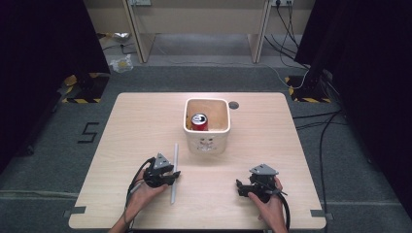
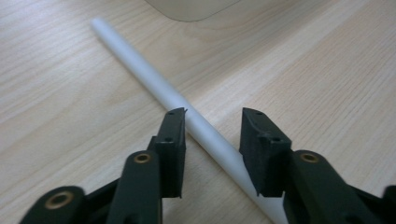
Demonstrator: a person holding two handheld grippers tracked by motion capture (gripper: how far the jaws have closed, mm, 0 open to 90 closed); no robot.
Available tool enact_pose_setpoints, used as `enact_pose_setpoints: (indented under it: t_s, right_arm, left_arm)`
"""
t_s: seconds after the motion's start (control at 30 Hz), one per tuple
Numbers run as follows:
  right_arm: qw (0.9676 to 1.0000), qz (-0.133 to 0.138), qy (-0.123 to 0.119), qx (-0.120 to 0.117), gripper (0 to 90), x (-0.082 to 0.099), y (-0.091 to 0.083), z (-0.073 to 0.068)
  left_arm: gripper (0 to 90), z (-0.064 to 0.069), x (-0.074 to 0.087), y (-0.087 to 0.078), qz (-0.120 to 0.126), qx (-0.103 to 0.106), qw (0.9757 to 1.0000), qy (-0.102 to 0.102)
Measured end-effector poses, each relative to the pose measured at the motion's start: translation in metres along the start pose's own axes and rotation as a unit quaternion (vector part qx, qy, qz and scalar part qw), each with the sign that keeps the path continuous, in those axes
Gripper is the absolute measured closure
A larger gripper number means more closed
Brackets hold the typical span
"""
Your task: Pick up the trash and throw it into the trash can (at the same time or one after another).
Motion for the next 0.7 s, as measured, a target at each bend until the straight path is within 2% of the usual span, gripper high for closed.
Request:
enact_pose_setpoints:
  t_s: [0.1,0.3,0.43,0.6,0.7]
  right_arm:
    - [1.0000,0.000,0.000,0.000,9.3,0.000,0.000,0.000]
    - [1.0000,0.001,-0.001,-0.001,9.3,0.000,0.000,0.000]
    - [1.0000,0.000,-0.002,-0.002,9.3,0.000,0.000,0.000]
    - [1.0000,0.000,-0.002,-0.002,9.3,0.000,0.000,0.000]
    - [1.0000,0.000,-0.002,-0.002,9.2,0.000,0.000,0.000]
  left_arm:
    - [67.2,-0.006,0.001,-0.002,-0.001,-0.002,1.0000,-0.003]
    - [69.6,-0.013,0.001,-0.005,-0.012,-0.008,0.9999,-0.005]
    - [76.5,-0.019,0.001,-0.006,-0.009,-0.008,0.9999,-0.009]
    - [78.3,-0.023,0.001,-0.006,-0.011,-0.013,0.9998,-0.008]
    - [79.4,-0.027,0.001,-0.007,-0.010,-0.022,0.9997,-0.005]
Point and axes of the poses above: each handheld gripper's, and its own axes: y roughly forward along the jaws, x roughly out of its underside, z roughly to its right, the point moved 2 cm from there along y, roughly forward along the jaws, and after that the axes turned 4 degrees about -y, right-handed, at the moved point
